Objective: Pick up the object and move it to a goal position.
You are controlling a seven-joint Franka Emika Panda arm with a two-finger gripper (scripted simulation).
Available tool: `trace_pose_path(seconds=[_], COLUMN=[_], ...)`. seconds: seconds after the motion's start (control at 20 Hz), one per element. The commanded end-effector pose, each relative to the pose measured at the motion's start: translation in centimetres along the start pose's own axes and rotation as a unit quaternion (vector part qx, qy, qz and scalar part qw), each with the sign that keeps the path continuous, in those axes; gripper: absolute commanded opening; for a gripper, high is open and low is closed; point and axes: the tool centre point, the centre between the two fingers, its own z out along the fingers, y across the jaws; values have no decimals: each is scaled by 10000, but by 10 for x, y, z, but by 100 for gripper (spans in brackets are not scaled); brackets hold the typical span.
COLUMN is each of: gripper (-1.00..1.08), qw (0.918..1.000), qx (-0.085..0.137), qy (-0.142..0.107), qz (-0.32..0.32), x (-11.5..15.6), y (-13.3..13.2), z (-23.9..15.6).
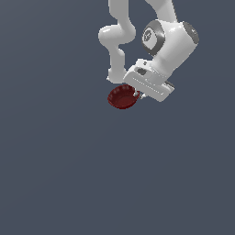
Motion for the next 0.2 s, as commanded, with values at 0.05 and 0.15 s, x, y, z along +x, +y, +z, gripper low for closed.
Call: trace_pose_path(seconds=[0.05,0.15], gripper=[-100,-100], qw=[10000,10000], qx=[6,6], qy=[8,8], qz=[3,3], x=[-2,-2], y=[5,6], z=[-9,-10])
